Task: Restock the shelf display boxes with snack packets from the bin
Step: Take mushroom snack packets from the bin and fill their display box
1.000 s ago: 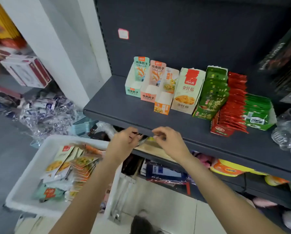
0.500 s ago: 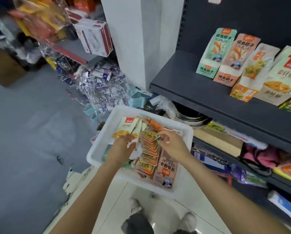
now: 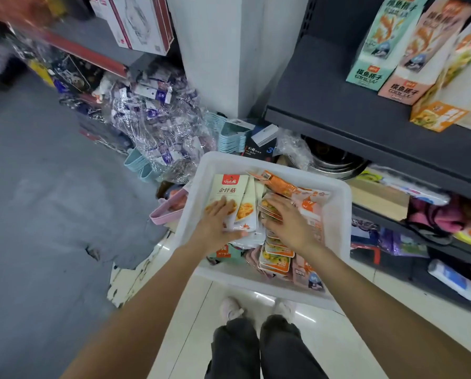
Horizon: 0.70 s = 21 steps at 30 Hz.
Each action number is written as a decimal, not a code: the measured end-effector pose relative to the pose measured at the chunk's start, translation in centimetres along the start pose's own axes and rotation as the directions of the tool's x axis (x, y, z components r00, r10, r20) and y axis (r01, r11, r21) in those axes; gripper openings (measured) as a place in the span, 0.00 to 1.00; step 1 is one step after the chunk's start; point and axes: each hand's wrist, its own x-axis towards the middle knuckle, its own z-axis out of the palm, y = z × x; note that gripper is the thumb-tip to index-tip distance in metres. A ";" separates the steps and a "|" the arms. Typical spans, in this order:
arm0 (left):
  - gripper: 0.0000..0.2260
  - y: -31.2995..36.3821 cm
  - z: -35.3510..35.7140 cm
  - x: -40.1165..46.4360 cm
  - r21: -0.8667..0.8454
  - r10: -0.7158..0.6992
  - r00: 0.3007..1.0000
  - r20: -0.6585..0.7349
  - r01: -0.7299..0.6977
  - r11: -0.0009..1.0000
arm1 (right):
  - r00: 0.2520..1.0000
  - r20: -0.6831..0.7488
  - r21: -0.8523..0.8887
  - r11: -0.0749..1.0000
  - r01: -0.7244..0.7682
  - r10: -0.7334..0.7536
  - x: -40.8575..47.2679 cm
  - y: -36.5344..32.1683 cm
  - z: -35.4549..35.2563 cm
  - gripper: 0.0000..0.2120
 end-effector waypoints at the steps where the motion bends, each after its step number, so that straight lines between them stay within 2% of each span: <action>1: 0.41 -0.5 0.1 -0.2 0.034 0.040 0.999 0.004 -0.040 0.999 | 1.000 -0.004 -0.004 1.000 -0.001 0.001 0.0 0.0 0.0 0.26; 3: 0.40 -1.5 0.1 -0.5 0.068 0.090 0.996 0.011 -0.091 0.994 | 1.000 -0.005 -0.009 1.000 -0.003 0.003 0.0 0.0 0.1 0.26; 8: 0.30 -1.9 -0.7 -1.8 -0.116 0.123 0.992 0.034 -0.118 0.986 | 0.999 -0.030 -0.015 1.000 -0.022 0.021 0.1 -0.9 0.2 0.24; 10: 0.23 -1.4 -1.0 -2.3 -0.123 0.147 0.989 -0.006 -0.146 0.982 | 0.996 -0.088 0.010 1.000 -0.014 0.015 0.1 -1.6 0.1 0.22; 13: 0.17 -0.1 -1.1 -2.8 -0.091 0.155 0.981 -0.114 -0.165 0.982 | 0.991 -0.128 0.124 0.992 -0.034 0.049 0.0 -3.2 -0.4 0.18; 17: 0.15 2.1 -0.6 -3.1 -0.148 0.192 0.958 -0.211 -0.226 0.963 | 0.991 -0.089 0.193 0.978 -0.084 0.103 0.3 -4.8 -0.4 0.15; 21: 0.16 3.5 -0.1 -3.7 -0.171 0.230 0.945 -0.232 -0.273 0.947 | 0.959 -0.108 0.444 0.876 -0.190 0.263 1.0 -4.7 -0.3 0.15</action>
